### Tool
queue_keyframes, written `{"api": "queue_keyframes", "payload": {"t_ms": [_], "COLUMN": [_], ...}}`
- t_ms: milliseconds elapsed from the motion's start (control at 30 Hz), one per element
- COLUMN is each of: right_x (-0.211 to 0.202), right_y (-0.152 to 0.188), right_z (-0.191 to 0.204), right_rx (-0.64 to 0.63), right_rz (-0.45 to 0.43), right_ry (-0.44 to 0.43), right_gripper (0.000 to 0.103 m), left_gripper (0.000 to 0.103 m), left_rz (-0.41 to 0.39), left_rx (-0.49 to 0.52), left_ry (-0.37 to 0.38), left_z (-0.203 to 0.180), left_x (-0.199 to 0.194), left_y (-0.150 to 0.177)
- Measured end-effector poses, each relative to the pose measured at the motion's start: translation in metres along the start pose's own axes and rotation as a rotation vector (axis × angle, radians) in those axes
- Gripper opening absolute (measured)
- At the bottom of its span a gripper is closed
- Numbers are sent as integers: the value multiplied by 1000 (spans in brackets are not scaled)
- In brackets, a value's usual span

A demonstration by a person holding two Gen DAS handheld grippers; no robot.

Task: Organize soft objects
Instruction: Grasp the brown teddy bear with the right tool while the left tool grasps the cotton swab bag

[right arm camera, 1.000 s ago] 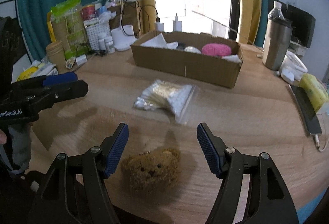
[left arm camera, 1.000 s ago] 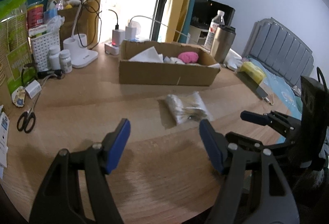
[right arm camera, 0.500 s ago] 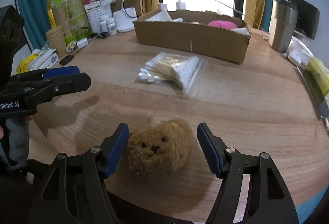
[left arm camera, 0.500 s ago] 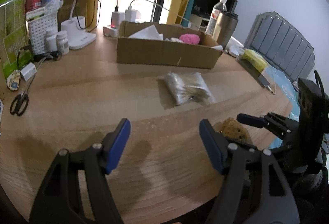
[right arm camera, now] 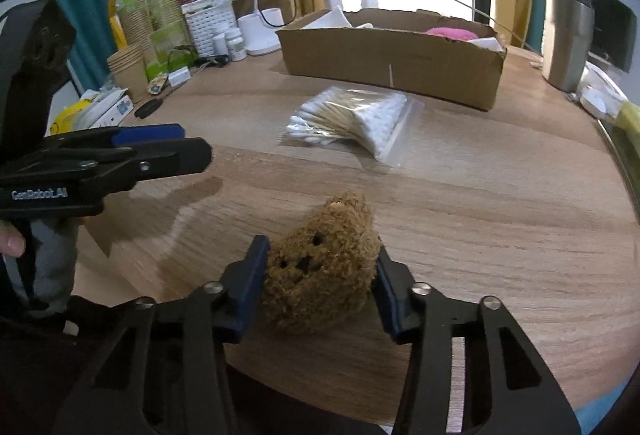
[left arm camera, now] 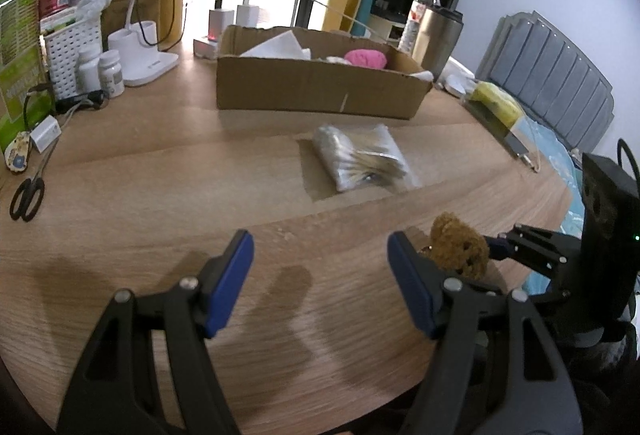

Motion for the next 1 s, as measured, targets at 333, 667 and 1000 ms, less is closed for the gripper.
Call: {"api": "queue_keyframes", "payload": {"t_ms": [333,667,1000], "right_x": [4,8,12], "right_y": [-7,-27,-51], "right_z": [-22,-61,-111], "right_rx": [43,102,144], "right_rz": [-19,-54,-94], "right_ry": [-6,-11,-2], "right_gripper": [45,44,44], "left_gripper": [71,71,85], "left_rz": [38,63,110], "left_rx": [19,34,27], "left_ry": [-13,-35,-42], "left_z": [-9,-20,-30], "left_x": [16,37,70], "left_y": [-7,-23,-42]}}
Point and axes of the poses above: each gripper's, at about its wrist camera, not at the fingertips, and x roughly the way its jaws point, z to its left, y to its underside, the point moved 7 cm from there along x, roughly the way its jaws point, and after that the axes turned 15 degrees about y, right-handed, at the moved point
